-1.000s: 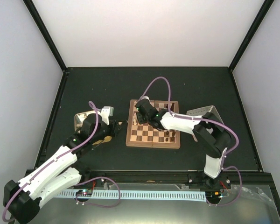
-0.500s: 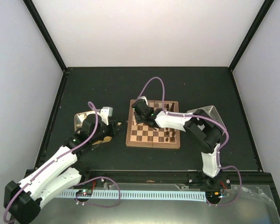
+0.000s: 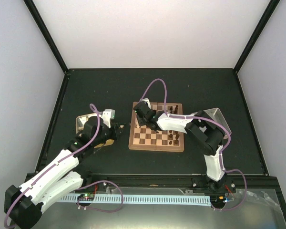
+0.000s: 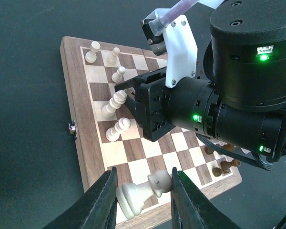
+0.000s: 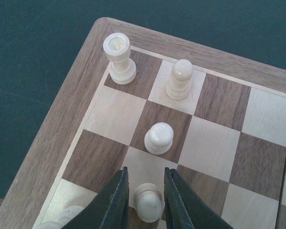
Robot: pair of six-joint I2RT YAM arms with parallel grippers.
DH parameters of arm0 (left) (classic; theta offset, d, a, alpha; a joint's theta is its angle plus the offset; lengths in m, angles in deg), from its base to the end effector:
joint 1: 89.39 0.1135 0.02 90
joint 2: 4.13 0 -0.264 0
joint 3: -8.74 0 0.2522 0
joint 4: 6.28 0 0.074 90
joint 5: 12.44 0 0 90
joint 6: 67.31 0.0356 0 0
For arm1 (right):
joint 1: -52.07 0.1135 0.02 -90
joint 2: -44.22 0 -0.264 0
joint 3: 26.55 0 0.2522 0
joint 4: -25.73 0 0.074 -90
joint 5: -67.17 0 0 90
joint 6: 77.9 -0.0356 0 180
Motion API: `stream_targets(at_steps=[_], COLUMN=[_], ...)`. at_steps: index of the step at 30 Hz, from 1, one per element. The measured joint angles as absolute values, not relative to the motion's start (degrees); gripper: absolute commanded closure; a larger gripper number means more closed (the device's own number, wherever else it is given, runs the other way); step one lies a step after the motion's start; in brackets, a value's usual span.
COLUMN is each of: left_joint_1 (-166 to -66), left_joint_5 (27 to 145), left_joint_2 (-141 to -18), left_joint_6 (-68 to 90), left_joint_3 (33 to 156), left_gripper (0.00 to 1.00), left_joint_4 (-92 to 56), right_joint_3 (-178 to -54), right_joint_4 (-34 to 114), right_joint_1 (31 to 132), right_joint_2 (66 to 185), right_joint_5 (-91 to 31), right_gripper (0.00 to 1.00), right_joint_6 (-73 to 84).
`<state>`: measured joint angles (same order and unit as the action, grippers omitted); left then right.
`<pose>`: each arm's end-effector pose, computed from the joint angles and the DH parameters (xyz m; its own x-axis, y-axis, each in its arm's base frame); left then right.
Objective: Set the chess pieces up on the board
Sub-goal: Place the chess piece on the chessboard.
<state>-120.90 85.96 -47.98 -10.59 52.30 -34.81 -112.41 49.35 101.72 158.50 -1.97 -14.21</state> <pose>0.1486 -0.0972 0.2425 -0.6872 -0.2155 -0.6938 0.2979 0.7874 -0.5396 0.2792 0.3091 0.1495 -0.7104 -0.1965 -0.6758 -0.2850 0.9583 0.0210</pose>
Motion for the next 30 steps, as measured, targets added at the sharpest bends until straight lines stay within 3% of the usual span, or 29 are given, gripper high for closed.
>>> stream_targets(at_steps=[14, 21, 30], left_joint_1=[-120.85, -120.83, -120.85], left_joint_5=[87.80, 92.06, 107.73], left_joint_2=[-48.88, -52.38, -64.55], left_joint_6=[-10.59, -10.65, -22.15], left_joint_3=[52.30, 52.41, 54.18], left_gripper=[0.74, 0.72, 0.72], left_joint_4=[-34.55, -33.26, -23.86], right_joint_3=[-110.20, -99.47, -79.14], right_joint_4=[50.23, 46.34, 36.50], right_joint_1=[101.70, 99.56, 97.35], right_joint_2=[150.50, 135.25, 112.49], right_joint_5=[-3.68, -12.03, -27.89], right_gripper=[0.64, 0.51, 0.43], right_joint_6=[-16.13, -18.51, -14.93])
